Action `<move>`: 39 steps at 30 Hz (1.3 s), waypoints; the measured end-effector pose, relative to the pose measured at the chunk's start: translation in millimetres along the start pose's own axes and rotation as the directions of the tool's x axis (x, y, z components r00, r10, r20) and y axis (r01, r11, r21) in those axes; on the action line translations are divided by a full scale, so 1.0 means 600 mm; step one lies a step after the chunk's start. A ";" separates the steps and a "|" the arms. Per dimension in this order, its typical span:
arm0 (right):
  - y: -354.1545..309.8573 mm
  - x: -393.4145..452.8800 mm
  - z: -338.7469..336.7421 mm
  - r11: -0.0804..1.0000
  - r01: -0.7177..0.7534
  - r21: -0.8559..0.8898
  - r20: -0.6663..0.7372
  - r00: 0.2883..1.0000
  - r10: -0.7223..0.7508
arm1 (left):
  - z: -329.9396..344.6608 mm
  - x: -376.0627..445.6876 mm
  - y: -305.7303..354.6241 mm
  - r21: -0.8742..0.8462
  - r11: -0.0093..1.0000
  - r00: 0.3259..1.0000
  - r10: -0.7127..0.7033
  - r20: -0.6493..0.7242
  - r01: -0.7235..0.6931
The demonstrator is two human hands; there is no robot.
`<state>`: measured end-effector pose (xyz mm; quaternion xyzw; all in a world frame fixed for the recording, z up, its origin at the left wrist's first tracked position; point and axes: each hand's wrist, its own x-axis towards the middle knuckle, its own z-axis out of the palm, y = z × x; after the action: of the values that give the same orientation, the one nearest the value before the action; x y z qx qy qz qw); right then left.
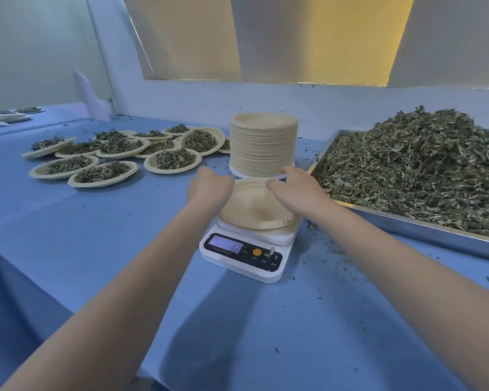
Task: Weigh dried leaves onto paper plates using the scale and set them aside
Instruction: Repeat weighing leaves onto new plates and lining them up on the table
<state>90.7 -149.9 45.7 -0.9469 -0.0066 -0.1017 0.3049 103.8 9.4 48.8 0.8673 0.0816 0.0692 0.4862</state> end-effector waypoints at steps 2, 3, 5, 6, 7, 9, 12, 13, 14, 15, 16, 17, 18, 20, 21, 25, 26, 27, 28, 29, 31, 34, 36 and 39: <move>0.000 0.001 0.001 1.000 -0.001 0.027 0.009 1.000 0.000 | 0.001 -0.003 0.006 0.004 1.000 1.000 0.029 0.006 -0.029; 0.000 0.002 0.002 0.999 -0.001 0.036 0.013 1.000 0.000 | 0.002 -0.004 0.008 0.012 0.999 0.999 0.047 0.010 -0.047; 0.002 0.001 0.000 0.999 0.001 0.045 0.022 1.000 -0.003 | 0.005 -0.006 0.013 0.010 0.997 0.997 0.076 0.022 -0.076; 0.003 0.002 -0.001 0.999 0.006 0.051 0.028 1.000 -0.008 | 0.005 -0.008 0.015 0.016 0.996 0.996 0.086 0.022 -0.087; 0.005 0.002 -0.003 0.998 0.011 0.059 0.034 0.999 -0.013 | 0.005 -0.010 0.018 0.032 0.996 0.996 0.086 0.017 -0.086; 0.008 0.001 -0.008 0.997 0.012 0.075 0.039 0.999 -0.015 | 0.005 -0.014 0.027 0.057 0.992 0.993 0.115 0.027 -0.116; 0.015 0.000 -0.021 0.997 0.013 0.081 0.031 0.999 -0.015 | 0.010 -0.021 0.045 0.097 0.978 0.982 0.187 0.014 -0.187; 0.017 0.000 -0.027 0.996 0.014 0.084 0.026 1.000 -0.016 | 0.015 -0.023 0.053 0.111 0.969 0.976 0.219 0.015 -0.219; 0.020 0.000 -0.033 0.996 0.017 0.090 0.019 1.000 -0.019 | 0.023 -0.027 0.061 0.139 0.956 0.966 0.255 0.032 -0.257; 0.025 0.000 -0.041 0.995 0.019 0.098 0.010 1.000 -0.020 | 0.032 -0.030 0.071 0.169 0.940 0.955 0.287 0.069 -0.295; 0.030 -0.001 -0.049 0.994 0.016 0.108 0.003 1.000 -0.016 | 0.043 -0.032 0.081 0.183 0.928 0.945 0.308 0.111 -0.324; 0.037 -0.003 -0.056 0.993 0.009 0.120 0.001 1.000 -0.009 | 0.055 -0.036 0.092 0.174 0.924 0.936 0.316 0.155 -0.340; 0.043 -0.005 -0.064 0.992 0.001 0.125 0.005 1.000 -0.002 | 0.066 -0.040 0.104 0.153 0.924 0.928 0.319 0.193 -0.350; 0.057 -0.012 -0.078 0.995 -0.010 0.095 0.028 1.000 0.008 | 0.087 -0.044 0.123 0.116 0.925 0.914 0.328 0.240 -0.363; 0.064 -0.015 -0.084 0.996 -0.008 0.085 0.045 0.999 0.004 | 0.095 -0.044 0.131 0.115 0.921 0.907 0.335 0.255 -0.373; 0.066 -0.041 -0.087 0.984 0.129 0.124 0.213 0.965 -0.154 | 0.100 -0.042 0.141 0.108 0.915 0.899 0.351 0.263 -0.389; 0.065 -0.044 -0.081 0.983 0.173 0.067 0.259 0.948 -0.185 | 0.094 -0.041 0.138 0.089 0.920 0.905 0.352 0.240 -0.382; 0.064 -0.046 -0.073 0.978 0.208 -0.014 0.293 0.936 -0.195 | 0.087 -0.039 0.133 0.067 0.927 0.914 0.350 0.206 -0.370; 0.061 -0.048 -0.065 0.968 0.229 -0.098 0.314 0.930 -0.188 | 0.078 -0.036 0.125 0.046 0.932 0.923 0.347 0.168 -0.358; 0.057 -0.049 -0.057 0.954 0.247 -0.170 0.333 0.925 -0.180 | 0.070 -0.032 0.117 0.034 0.940 0.934 0.334 0.130 -0.341; 0.048 -0.049 -0.044 0.919 0.286 -0.270 0.362 0.915 -0.178 | 0.051 -0.023 0.100 0.044 0.952 0.952 0.299 0.056 -0.302; 0.039 -0.050 -0.029 0.884 0.342 -0.317 0.379 0.901 -0.212 | 0.023 -0.009 0.072 0.036 0.966 0.966 0.257 -0.011 -0.257; 0.037 -0.053 -0.027 0.882 0.356 -0.308 0.401 0.890 -0.219 | 0.012 -0.004 0.057 0.011 0.972 0.971 0.237 -0.023 -0.236; 0.034 -0.052 -0.030 0.879 0.352 -0.322 0.420 0.885 -0.201 | 0.003 0.000 0.039 -0.013 0.977 0.977 0.213 -0.029 -0.214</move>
<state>58.1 -175.2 41.9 -0.9788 -0.1819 0.0381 0.0859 106.1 -4.2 68.0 0.8660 -0.0060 0.1335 0.4818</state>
